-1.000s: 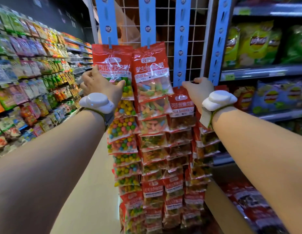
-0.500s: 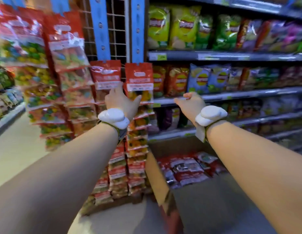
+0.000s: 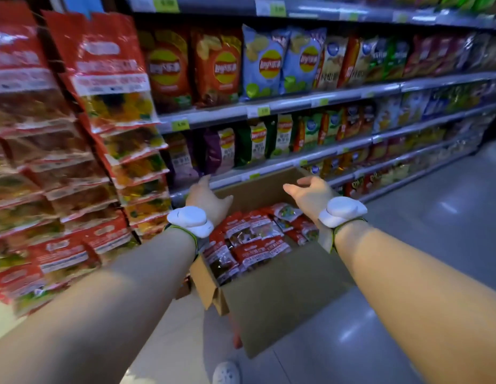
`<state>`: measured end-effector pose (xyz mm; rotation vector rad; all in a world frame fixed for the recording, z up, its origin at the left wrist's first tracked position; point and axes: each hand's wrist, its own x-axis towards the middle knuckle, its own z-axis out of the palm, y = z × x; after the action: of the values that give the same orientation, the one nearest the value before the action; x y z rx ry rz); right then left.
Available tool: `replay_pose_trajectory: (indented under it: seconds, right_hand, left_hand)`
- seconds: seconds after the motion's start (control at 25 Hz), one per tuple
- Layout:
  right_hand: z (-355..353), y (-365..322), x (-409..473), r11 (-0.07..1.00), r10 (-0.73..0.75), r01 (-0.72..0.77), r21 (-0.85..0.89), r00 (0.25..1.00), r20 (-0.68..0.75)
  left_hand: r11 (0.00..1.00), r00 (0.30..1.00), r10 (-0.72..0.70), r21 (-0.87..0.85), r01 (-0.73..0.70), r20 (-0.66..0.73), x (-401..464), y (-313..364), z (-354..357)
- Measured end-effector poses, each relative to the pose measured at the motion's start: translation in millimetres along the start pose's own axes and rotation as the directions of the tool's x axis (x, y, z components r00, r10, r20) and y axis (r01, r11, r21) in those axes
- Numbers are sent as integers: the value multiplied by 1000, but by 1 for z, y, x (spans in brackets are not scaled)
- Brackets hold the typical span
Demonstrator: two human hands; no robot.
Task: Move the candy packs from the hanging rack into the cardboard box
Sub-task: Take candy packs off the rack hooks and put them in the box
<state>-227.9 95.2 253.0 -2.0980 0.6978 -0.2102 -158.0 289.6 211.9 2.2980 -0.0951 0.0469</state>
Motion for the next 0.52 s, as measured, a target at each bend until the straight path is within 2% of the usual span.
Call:
replay_pose_trajectory:
  seconds: [0.2,0.36,0.52]
  right_hand:
    - [24,25,87,987,121,-113,-110,990,70]
    - [57,42,131,969,186,-152,-195,968,170]
    - [89,76,164,932,217,-109,-346,932,291]
  left_hand:
    - [991,985,-130,-8,131,115,65,-20,60]
    - [956,930,-288,14,293,230,106,-43,99]
    - [904,873,-408,-17,428,267,117,-58,125]
